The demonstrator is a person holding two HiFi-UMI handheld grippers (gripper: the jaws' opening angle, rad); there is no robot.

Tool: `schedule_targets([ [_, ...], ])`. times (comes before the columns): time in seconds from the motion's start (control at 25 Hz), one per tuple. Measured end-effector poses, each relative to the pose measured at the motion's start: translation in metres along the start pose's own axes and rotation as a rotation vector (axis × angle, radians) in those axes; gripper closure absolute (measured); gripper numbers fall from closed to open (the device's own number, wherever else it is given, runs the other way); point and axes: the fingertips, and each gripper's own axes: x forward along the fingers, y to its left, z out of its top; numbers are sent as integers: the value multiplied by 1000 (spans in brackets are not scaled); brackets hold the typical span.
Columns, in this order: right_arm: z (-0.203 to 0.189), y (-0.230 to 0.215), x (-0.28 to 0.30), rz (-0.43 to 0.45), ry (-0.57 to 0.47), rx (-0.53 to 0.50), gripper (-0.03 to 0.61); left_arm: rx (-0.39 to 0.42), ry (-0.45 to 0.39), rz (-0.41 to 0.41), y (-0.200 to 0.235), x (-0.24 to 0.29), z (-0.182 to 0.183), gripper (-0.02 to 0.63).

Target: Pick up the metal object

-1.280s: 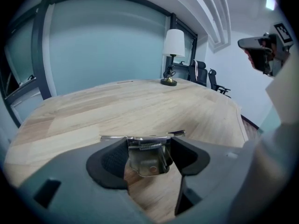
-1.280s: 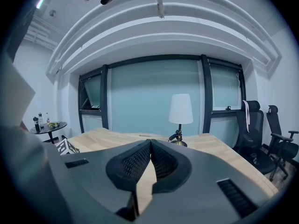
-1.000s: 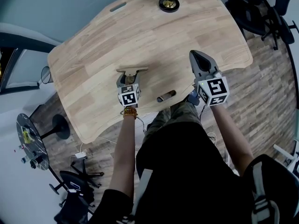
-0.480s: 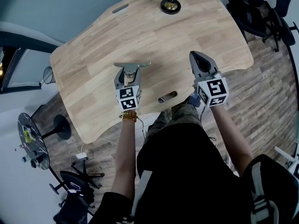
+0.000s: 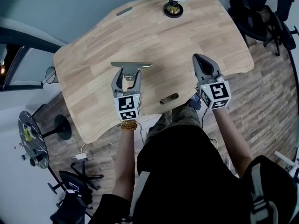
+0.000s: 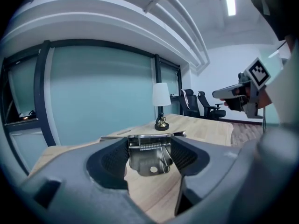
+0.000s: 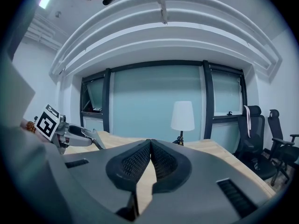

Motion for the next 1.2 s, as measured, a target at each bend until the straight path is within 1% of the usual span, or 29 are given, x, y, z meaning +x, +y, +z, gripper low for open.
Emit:
schedule_targets([
  [0.44, 37, 25, -7, 46, -78, -23, 574, 3, -164, 56, -9, -52, 63, 325],
  [0.56, 46, 34, -11, 67, -87, -31, 574, -4, -204, 81, -10, -63, 75, 325],
  [0.64, 47, 41, -12, 90, -98, -44, 574, -14, -225, 96, -10, -67, 79, 325],
  [0.76, 51, 49, -17, 111, -110, -63, 574, -8, -256, 98, -15, -72, 84, 325],
  [0.84, 50, 49, -20, 111, -107, -66, 574, 0, -277, 100, -19, -73, 85, 325],
  [1.08, 42, 47, -24, 97, -91, -73, 574, -12, -288, 102, -28, -74, 82, 325],
  [1.2, 39, 49, -25, 97, -86, -84, 574, -8, -315, 126, -29, -76, 84, 325],
])
